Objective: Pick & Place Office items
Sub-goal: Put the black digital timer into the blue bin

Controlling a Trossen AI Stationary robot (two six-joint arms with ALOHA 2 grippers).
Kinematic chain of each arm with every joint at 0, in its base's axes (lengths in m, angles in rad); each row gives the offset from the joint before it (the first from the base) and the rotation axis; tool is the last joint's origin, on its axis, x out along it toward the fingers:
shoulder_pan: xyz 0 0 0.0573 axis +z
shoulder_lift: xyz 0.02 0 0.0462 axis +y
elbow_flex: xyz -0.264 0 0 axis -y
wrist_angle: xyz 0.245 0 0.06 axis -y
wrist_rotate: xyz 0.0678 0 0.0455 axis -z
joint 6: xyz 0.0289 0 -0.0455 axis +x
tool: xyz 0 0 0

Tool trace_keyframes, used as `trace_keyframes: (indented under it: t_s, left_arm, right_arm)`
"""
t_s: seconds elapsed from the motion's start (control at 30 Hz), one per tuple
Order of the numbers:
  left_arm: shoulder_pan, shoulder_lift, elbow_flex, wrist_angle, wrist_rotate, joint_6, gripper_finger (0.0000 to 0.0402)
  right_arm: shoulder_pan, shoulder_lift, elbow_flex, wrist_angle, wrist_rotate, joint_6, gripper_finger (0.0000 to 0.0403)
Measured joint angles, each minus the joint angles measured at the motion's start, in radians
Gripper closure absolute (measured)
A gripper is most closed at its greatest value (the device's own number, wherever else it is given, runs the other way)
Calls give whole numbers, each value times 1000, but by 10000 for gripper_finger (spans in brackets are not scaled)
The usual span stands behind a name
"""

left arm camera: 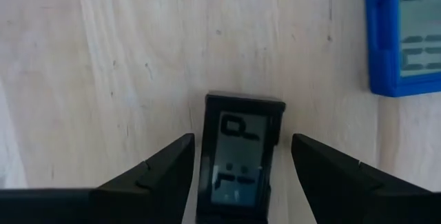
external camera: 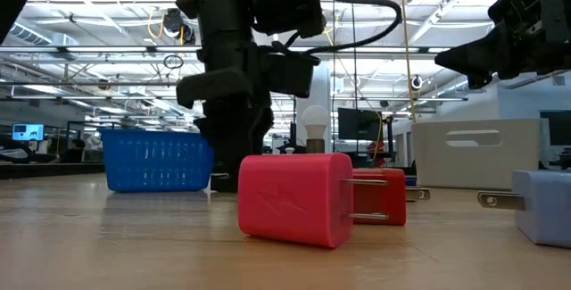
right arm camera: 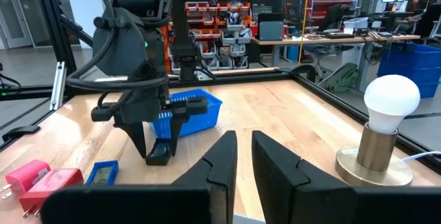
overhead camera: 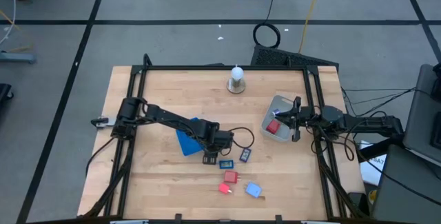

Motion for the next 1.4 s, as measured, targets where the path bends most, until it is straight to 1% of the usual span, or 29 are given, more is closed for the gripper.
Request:
trace_keyframes:
  t_s: [0.17, 0.23, 0.33, 0.43, 0.57, 0.7, 0.83, 0.9, 1.0, 1.07, 1.13, 1.23, 1.4]
  left_arm:
    - [0, 16, 1, 23, 4, 4, 157]
    - [0, 26, 2, 33, 6, 6, 164]
    - [-3, 27, 2, 35, 3, 7, 201]
    - [-8, 28, 2, 33, -2, 3, 259]
    - [-5, 16, 0, 40, 18, -7, 259]
    - [-4, -33, -4, 76, 25, -2, 259]
    - [-19, -143, -3, 90, 22, 41, 259]
    - [-29, -202, -3, 91, 0, 69, 259]
    - [-42, -322, -13, 103, -53, 93, 259]
    - [-42, -409, -41, 137, -60, 105, 259]
    - [-41, -489, -94, 189, -62, 104, 259]
    - [-41, -619, -208, 294, -64, 87, 259]
    - [-41, -823, -466, 499, -90, 15, 259]
  right_arm:
    - [0, 0, 0, 0, 0, 0, 368]
    - [0, 3, 0, -1, 0, 0, 367]
    - [0, 7, 0, 1, 0, 5, 368]
    - [0, 10, 0, 0, -1, 7, 370]
    - [0, 19, 0, -1, -1, 12, 371]
    - [0, 31, 0, -1, -2, 26, 371]
    - [0, 44, 0, -1, -3, 26, 371]
    - [0, 49, 0, 0, -3, 26, 371]
    - [1, 53, 0, -2, -3, 27, 371]
    - [1, 56, 0, -1, -4, 33, 371]
    - [1, 57, 0, -2, -10, 34, 372]
    - [1, 58, 0, 0, -32, 32, 371]
    - [1, 58, 0, 0, -30, 31, 371]
